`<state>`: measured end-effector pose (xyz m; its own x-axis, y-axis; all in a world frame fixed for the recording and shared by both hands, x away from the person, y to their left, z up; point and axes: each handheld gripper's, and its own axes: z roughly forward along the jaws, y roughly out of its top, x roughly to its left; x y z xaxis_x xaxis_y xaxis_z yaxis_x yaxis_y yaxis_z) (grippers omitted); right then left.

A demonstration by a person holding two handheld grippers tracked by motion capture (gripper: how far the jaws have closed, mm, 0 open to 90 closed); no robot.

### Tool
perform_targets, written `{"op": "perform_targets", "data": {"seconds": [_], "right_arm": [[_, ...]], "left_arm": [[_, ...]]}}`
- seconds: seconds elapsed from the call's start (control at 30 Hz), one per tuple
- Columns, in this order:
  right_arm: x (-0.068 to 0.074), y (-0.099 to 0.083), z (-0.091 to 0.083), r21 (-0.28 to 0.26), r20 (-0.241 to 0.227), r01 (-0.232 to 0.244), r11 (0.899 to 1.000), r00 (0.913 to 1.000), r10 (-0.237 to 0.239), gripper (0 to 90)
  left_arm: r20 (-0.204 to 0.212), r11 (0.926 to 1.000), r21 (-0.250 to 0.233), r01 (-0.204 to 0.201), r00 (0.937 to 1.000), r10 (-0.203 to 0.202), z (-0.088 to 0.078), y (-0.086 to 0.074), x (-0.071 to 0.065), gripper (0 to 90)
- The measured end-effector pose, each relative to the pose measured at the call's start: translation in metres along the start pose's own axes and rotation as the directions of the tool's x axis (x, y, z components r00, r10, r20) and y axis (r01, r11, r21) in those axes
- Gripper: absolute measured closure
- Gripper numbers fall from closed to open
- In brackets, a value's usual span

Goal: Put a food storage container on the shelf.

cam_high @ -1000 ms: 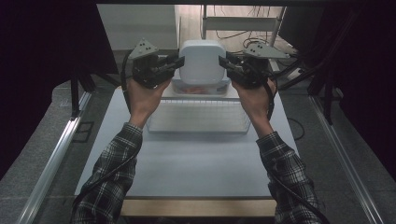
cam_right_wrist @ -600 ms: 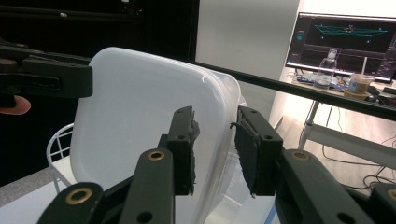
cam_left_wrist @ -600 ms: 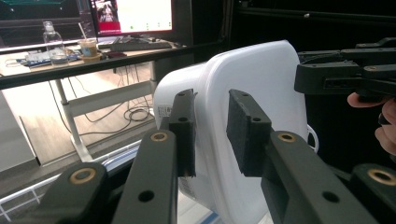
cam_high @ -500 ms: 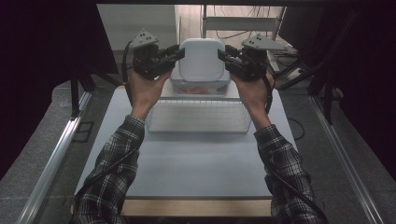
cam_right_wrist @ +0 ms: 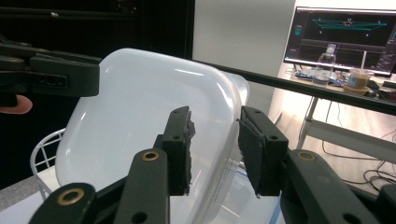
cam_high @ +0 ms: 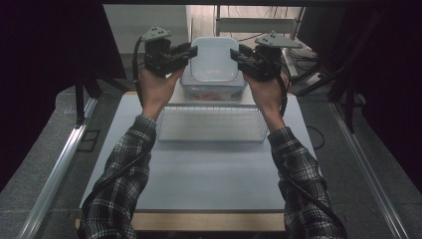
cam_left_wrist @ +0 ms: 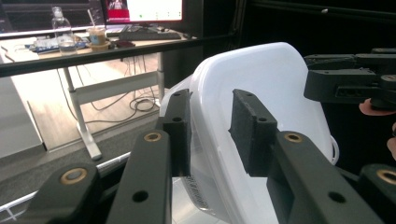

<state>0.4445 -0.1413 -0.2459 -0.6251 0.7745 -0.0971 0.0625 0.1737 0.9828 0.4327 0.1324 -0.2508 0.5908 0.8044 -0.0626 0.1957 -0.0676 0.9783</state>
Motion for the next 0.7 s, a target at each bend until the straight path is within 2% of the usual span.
{"op": "perform_targets", "data": {"seconds": [0.23, 0.43, 0.5, 0.57, 0.7], "right_arm": [[-0.002, -0.003, 0.008, 0.017, 0.015, -0.007, 1.000, 0.9999, 0.007, 62.2], [-0.005, -0.008, 0.013, 0.045, 0.015, -0.016, 0.999, 0.9998, 0.016, 61.6], [-0.005, -0.009, 0.016, 0.053, 0.017, -0.020, 0.998, 0.9997, 0.019, 61.2], [-0.006, -0.010, 0.016, 0.055, 0.002, -0.028, 0.998, 0.9996, 0.028, 61.5], [-0.005, -0.010, 0.017, 0.057, 0.006, -0.026, 0.998, 0.9996, 0.026, 61.4]], "left_arm": [[-0.020, 0.9995, 0.027, 0.017, 0.9997, -0.017, 0.010, -0.002, 0.004, 66.7], [-0.007, 0.9974, 0.057, 0.045, 0.9990, -0.044, 0.019, -0.007, 0.010, 65.5], [0.003, 0.9961, 0.075, 0.047, 0.9989, -0.047, 0.021, -0.009, 0.010, 65.5], [0.010, 0.9961, 0.073, 0.051, 0.9986, -0.051, 0.022, -0.009, 0.009, 65.3], [0.015, 0.9957, 0.080, 0.047, 0.9987, -0.048, 0.021, -0.009, 0.009, 65.3]]}}
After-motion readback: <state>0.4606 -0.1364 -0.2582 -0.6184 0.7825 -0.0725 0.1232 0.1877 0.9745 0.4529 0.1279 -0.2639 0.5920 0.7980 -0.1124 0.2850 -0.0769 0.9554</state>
